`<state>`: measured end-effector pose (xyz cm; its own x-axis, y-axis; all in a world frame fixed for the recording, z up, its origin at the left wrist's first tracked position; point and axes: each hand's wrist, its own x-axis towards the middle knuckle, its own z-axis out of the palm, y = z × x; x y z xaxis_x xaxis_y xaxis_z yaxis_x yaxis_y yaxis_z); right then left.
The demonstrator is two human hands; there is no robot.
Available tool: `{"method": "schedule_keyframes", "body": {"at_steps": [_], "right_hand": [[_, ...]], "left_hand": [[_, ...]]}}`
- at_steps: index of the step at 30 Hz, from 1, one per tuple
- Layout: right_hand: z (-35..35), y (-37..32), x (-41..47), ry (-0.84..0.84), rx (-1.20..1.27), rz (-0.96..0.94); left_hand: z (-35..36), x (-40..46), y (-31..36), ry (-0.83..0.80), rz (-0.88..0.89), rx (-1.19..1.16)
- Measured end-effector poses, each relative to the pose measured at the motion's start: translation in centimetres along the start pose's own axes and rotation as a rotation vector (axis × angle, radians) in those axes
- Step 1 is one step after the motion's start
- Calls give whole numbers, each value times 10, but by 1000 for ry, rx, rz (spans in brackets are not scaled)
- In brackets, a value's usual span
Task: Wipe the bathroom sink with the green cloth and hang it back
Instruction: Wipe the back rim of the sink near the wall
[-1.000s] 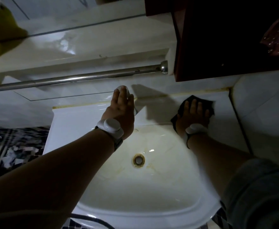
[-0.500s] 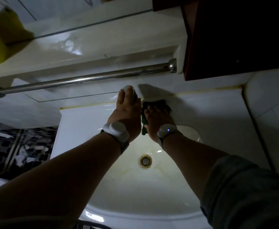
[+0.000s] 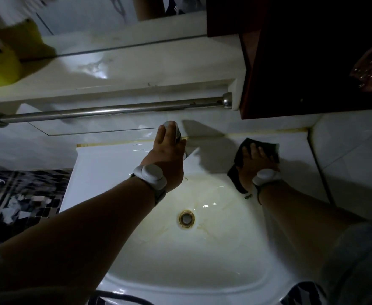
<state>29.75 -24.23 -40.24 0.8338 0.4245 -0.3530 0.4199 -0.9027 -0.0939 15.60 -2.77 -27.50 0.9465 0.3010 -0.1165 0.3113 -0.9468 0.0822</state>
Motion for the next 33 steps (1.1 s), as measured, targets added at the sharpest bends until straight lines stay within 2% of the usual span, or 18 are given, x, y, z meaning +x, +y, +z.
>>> {"method": "schedule_keyframes", "body": {"at_steps": [5, 8, 12, 17, 20, 24, 29, 33], "right_hand": [[-8, -50, -4, -45, -9, 128], [-1, -84, -6, 41, -13, 52], [4, -134, -8, 47, -35, -42], [10, -185, -11, 104, 93, -113], [12, -185, -10, 92, 88, -100], [17, -174, -10, 98, 111, -155], [10, -144, -8, 87, 67, -214], [9, -111, -4, 79, 31, -142]], "left_hand": [[1, 0, -7, -14, 53, -9], [2, 1, -12, -15, 82, -18], [0, 0, -16, -36, 137, -9], [12, 8, -26, -14, 228, 105], [14, 9, -24, -50, 240, 135], [17, 7, -28, -6, 248, 127], [-1, -2, -22, -58, 212, 51], [-3, -2, -19, -62, 194, 52]]}}
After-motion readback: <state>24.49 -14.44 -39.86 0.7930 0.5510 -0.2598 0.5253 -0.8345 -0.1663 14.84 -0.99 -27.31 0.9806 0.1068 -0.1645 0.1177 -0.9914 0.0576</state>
